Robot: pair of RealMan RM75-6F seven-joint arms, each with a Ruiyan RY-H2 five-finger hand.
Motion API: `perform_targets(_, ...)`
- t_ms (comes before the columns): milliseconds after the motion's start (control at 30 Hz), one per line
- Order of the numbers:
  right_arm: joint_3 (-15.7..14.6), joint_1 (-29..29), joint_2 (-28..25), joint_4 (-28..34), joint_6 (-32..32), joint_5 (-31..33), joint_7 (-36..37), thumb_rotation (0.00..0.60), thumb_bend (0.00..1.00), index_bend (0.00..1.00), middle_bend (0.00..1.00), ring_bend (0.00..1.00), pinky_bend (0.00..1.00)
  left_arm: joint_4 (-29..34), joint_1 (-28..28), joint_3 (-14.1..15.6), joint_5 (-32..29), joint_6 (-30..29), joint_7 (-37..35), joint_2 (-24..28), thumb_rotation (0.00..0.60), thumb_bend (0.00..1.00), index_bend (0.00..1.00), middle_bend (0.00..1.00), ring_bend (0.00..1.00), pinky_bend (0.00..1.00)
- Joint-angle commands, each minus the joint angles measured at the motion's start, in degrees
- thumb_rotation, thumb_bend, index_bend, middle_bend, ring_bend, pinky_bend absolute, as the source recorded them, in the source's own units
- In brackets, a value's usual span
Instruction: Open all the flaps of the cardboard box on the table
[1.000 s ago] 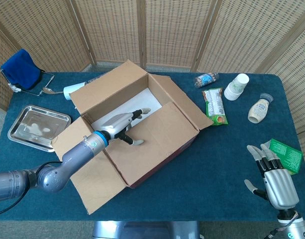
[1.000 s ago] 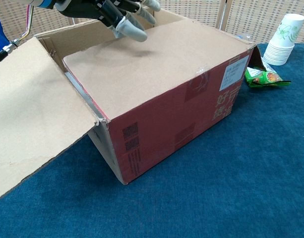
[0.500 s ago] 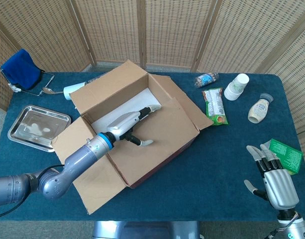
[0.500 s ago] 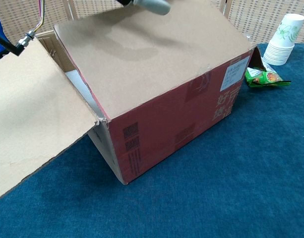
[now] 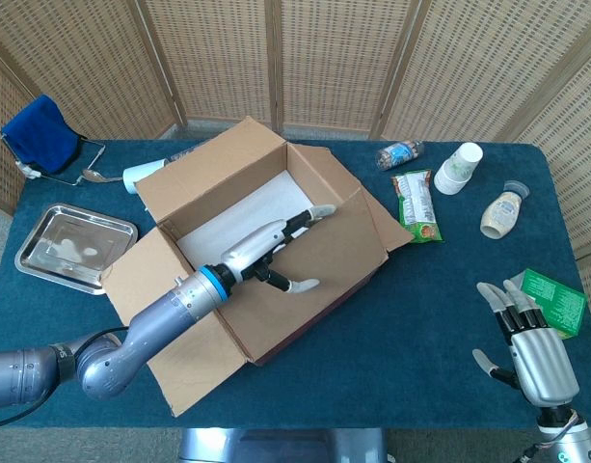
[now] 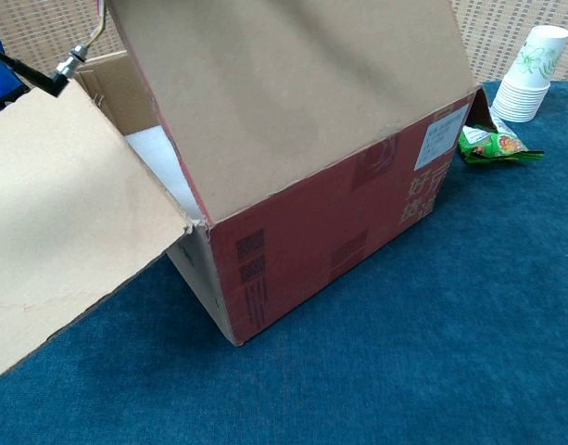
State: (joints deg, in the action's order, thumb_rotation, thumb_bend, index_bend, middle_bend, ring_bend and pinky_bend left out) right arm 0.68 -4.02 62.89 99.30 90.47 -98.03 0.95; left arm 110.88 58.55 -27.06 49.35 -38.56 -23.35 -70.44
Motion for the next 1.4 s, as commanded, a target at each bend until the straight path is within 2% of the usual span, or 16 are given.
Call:
perform_targets(33,-0.02,-0.03,-0.03,0.03,-0.12,0.07,0.04,0.600,0.21,0.06,0.14,0.02,0.15,0.41,-1.98,-1.81,4.21,0.52,-5.35,-2.57,0.600,0.03,0.05,0.02,0.14,0.44)
perform_targets(233,-0.08,-0.17,-0.04,0.05,-0.48,0.10,0.05,0.600,0.21,0.06,0.13,0.02,0.15,-0.10,-3.01,-2.41,9.01,0.88,-9.84,-4.93,0.600,0.03,0.05,0.02,0.14,0.44)
perform_targets(600,-0.07,-0.21,-0.20,0.00,-0.50,0.21,0.45,0.600,0.21,0.06,0.14,0.02,0.16,-0.96,-3.69,-2.26,11.85,0.82,-14.90,-7.91,0.600,0.03,0.03,0.01,0.13,0.43)
perform_targets(667,-0.09,-0.27,-0.22,-0.02,-0.61,0.18,0.47,0.600,0.21,0.06,0.14,0.02,0.16,-0.74,-4.02,-2.54,12.64,0.76,-16.03,-7.93,0.600,0.03,0.02,0.00,0.10,0.37)
perform_targets(733,-0.14,-0.30,-0.22,-0.02,-0.70,0.13,0.42,0.600,0.21,0.06,0.14,0.02,0.16,-0.61,-4.42,-2.70,13.76,0.45,-16.75,-7.81,0.600,0.03,0.01,0.00,0.02,0.22)
perform_targets(833,-0.22,-0.32,-0.23,0.03,-0.77,0.06,0.45,0.600,0.21,0.06,0.14,0.02,0.16,-0.91,-4.91,-2.14,15.35,-0.76,-16.21,-7.97,0.600,0.01,0.00,0.00,0.00,0.09)
perform_targets(1100,-0.49,-0.29,-0.22,0.27,-0.81,-0.35,0.17,0.600,0.21,0.06,0.13,0.02,0.16,-1.39,-4.59,-0.60,14.87,-0.76,-15.10,-7.97,0.600,0.00,0.00,0.00,0.00,0.07)
perform_targets(1400,-0.49,-0.34,-0.28,0.31,-0.82,-0.37,0.30,0.600,0.21,0.06,0.14,0.02,0.15,-1.53,-3.98,-0.43,13.72,0.14,-16.49,-8.68,0.600,0.00,0.00,0.00,0.00,0.07)
